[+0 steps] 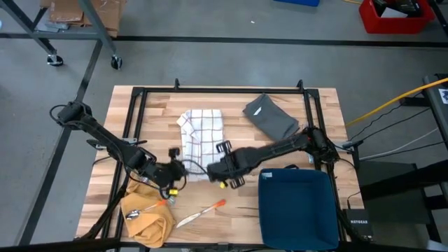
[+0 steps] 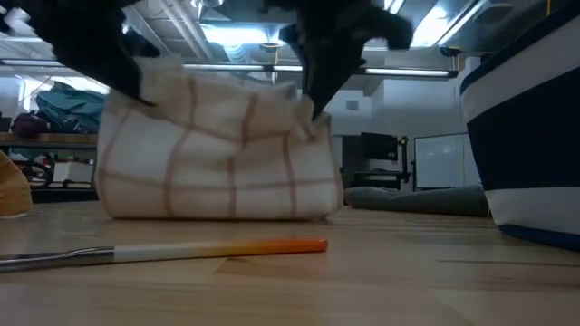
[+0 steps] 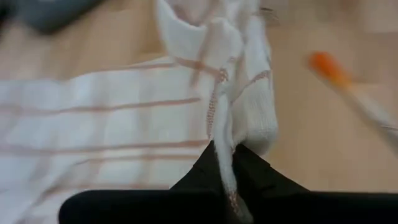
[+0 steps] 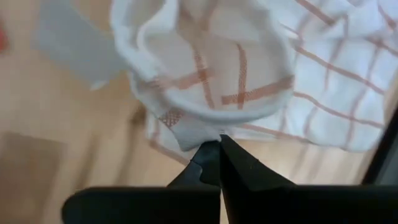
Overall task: Fold towel
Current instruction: Fold the white towel
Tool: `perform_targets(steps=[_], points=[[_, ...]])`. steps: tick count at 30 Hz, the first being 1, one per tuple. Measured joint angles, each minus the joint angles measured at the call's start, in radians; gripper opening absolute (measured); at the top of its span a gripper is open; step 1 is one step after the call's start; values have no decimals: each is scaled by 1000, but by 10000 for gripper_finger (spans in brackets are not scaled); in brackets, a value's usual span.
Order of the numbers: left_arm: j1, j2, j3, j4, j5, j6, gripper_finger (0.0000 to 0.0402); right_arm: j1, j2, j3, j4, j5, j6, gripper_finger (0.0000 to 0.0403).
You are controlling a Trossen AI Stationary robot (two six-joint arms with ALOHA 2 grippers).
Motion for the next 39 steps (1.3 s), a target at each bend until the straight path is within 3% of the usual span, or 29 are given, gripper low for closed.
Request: perform_targets(steps=[4, 15, 23, 28, 34, 39], points=[[43, -30, 0, -98, -89, -16, 3, -69, 0, -1, 6, 21, 0, 0], [232, 10, 0, -195, -98, 71, 9, -247, 52, -2, 18, -108, -5, 0], [363, 63, 0, -194, -96, 120, 21, -298, 83, -2, 51, -57, -33, 14], [412, 114, 0, -191, -96, 138, 64, -314, 83, -2, 70, -20, -33, 53], [445, 153, 0, -162, -101, 115, 128, -316, 83, -2, 72, 45, -33, 132], [479, 154, 0, -156, -186, 91, 159, -315, 83, -2, 71, 52, -33, 187]])
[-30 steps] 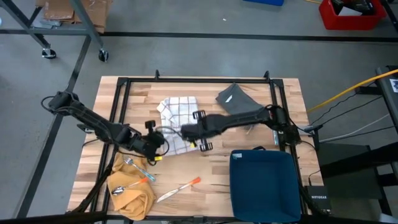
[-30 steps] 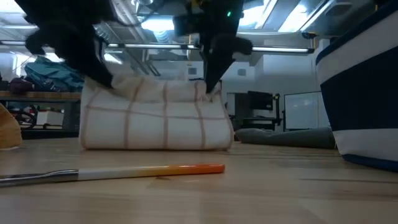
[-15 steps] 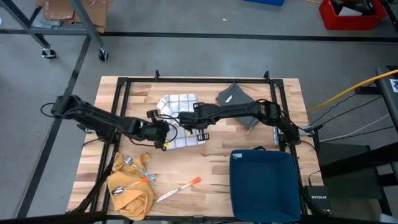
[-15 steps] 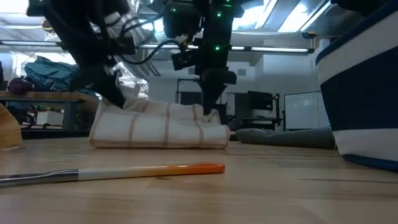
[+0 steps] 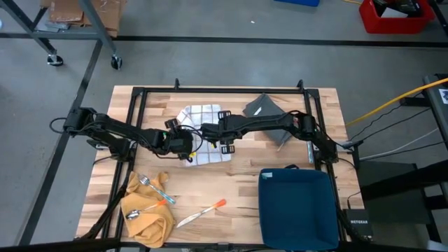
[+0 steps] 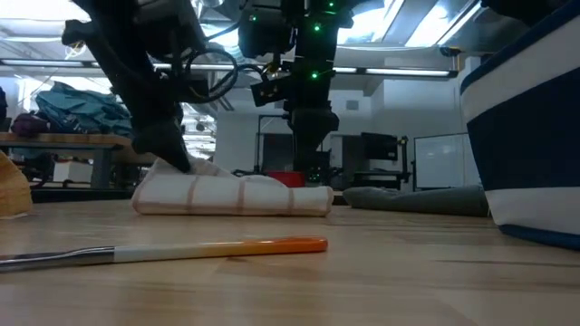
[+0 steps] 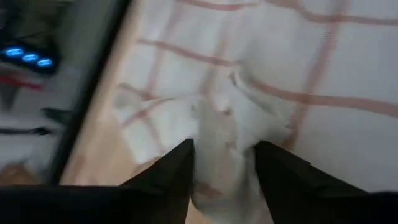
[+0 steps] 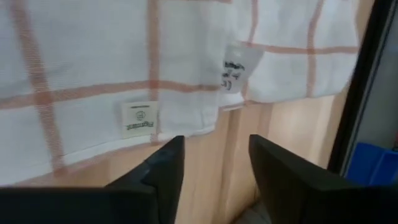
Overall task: Fold towel
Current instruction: Fold the white towel
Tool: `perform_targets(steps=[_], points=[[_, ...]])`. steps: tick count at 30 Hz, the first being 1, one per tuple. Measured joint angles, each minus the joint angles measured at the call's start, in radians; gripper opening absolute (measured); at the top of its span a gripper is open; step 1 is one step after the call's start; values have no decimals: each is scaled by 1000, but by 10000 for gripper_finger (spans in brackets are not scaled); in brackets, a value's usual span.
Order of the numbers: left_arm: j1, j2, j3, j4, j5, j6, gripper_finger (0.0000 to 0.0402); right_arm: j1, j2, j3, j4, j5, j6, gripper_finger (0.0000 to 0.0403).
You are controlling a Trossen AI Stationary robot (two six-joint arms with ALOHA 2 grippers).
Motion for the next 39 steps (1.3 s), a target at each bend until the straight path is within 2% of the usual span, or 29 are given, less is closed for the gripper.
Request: perform_targets(steps=[6, 16, 18, 21, 24, 27, 30, 35, 39], points=[[69, -4, 0, 38, -136, 2, 164, 1, 0, 0, -1, -21, 0, 206], [134, -4, 1, 50, -138, 45, 164, -2, 0, 0, 1, -21, 3, 205], [131, -8, 1, 48, -131, 47, 164, -2, 0, 0, 0, -53, 3, 205], [110, -34, 1, 44, -22, 33, 164, 3, 0, 0, -3, -175, 0, 205], [72, -78, 1, 35, 196, 60, 164, 22, 0, 0, -7, -277, -5, 205], [28, -125, 1, 28, 433, 113, 164, 50, 0, 0, -6, -333, -5, 205], [-18, -152, 1, 4, 585, 131, 164, 87, 0, 0, -3, -356, -5, 205], [-82, -149, 2, -34, 615, 132, 164, 145, 0, 0, 37, -330, -3, 205], [-116, -131, -20, -29, 569, 139, 164, 176, 24, 0, 113, -217, -9, 205]])
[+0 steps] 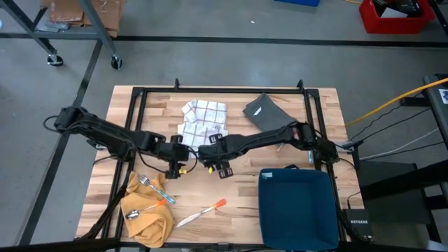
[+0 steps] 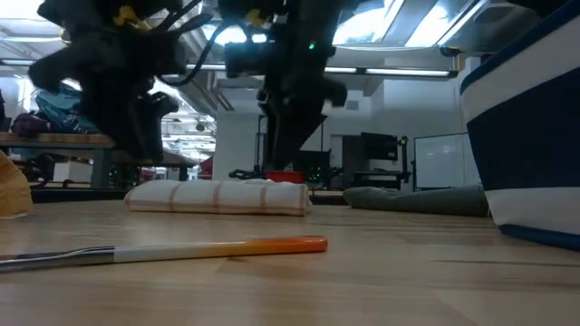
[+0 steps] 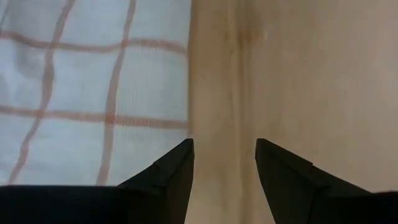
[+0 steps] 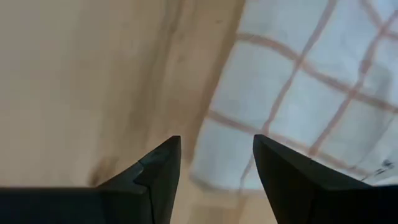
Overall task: Fold towel
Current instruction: Fold the white towel
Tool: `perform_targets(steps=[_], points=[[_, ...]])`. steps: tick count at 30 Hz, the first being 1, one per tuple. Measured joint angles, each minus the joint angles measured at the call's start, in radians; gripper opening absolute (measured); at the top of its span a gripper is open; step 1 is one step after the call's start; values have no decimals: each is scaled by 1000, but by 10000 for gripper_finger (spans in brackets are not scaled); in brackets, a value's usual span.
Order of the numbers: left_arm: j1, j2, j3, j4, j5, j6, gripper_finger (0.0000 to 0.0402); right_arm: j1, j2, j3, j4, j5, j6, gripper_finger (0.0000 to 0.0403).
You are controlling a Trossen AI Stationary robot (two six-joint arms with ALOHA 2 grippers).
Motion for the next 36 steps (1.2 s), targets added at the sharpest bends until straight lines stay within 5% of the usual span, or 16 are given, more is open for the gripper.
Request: perform_targets(steps=[8, 23, 27, 32, 36], points=[[-44, 44, -61, 14, -213, 21, 164, 8, 83, 0, 13, 61, -8, 205], [-44, 193, -110, 160, -237, 92, 156, 8, 116, 0, 15, 89, -9, 200], [-44, 194, -109, 165, -243, 92, 105, 8, 116, 0, 14, 35, -8, 161], [-55, 185, -110, 162, -251, 41, 15, 8, 117, 1, 4, -15, 4, 62], [-83, 178, -110, 155, -220, -7, 13, 8, 117, 4, -37, -64, 55, 14]])
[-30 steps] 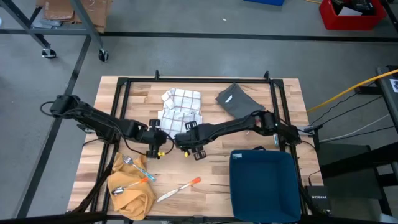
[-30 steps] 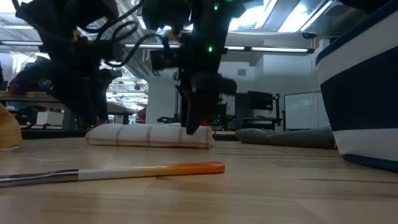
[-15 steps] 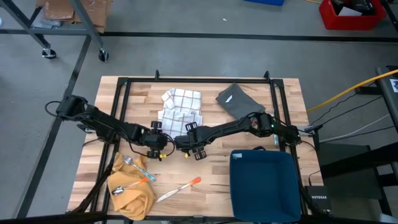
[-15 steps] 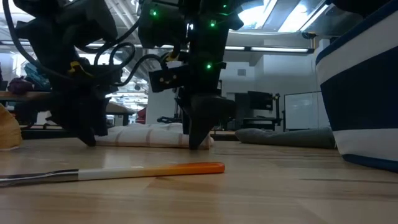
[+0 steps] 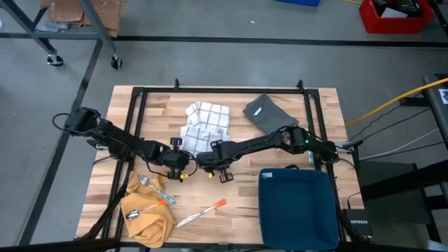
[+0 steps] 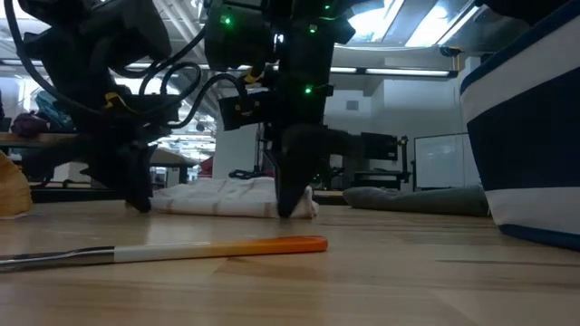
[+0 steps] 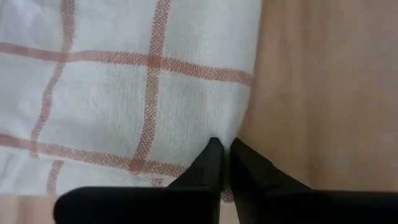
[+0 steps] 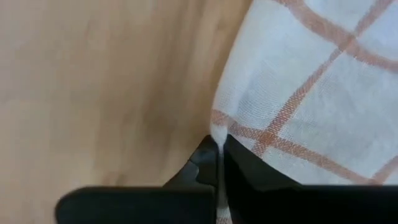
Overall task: Fold towel
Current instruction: Fold the white towel
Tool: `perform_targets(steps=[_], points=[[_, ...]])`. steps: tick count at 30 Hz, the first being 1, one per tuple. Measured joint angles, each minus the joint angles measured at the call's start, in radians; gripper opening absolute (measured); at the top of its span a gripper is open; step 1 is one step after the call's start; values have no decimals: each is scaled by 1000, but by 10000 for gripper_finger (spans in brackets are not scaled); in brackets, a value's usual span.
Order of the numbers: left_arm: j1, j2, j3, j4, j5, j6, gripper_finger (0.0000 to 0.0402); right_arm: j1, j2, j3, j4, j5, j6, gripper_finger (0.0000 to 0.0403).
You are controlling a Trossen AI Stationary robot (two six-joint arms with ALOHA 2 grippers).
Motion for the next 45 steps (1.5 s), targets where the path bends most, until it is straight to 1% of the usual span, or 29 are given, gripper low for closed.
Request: perform_targets(steps=[3, 8, 12, 15, 18, 22, 26, 28, 30, 33, 40, 43, 45], points=[[-32, -5, 19, -12, 71, -46, 5, 0, -1, 4, -40, -86, 22, 24], [-92, -5, 97, -67, 213, -107, 3, 21, 1, 39, -96, -254, 83, 8], [-147, -5, 188, -133, 350, -162, 3, 62, 2, 104, -157, -338, 89, 12], [-188, -5, 258, -192, 439, -207, 2, 95, 2, 163, -213, -344, 88, 6], [-226, -5, 317, -232, 501, -245, 2, 127, 2, 227, -267, -344, 90, 9], [-271, -5, 390, -251, 541, -283, 2, 168, 2, 321, -323, -344, 96, 6], [-306, -5, 456, -263, 558, -299, 1, 203, 2, 416, -357, -333, 123, 6], [-323, -5, 485, -263, 558, -305, 1, 219, 2, 450, -385, -296, 125, 7], [-336, -5, 513, -280, 549, -311, 1, 233, -16, 438, -379, -242, 126, 6], [-342, -6, 546, -336, 516, -317, 1, 239, -23, 446, -394, -137, 125, 4], [-341, -15, 593, -571, 302, -339, 1, 210, -23, 448, -403, 69, 105, 8], [-340, -19, 593, -655, 205, -353, 1, 184, -23, 448, -400, 130, 80, 6], [-335, -19, 593, -711, 146, -354, 1, 161, -23, 447, -395, 149, 60, 7]])
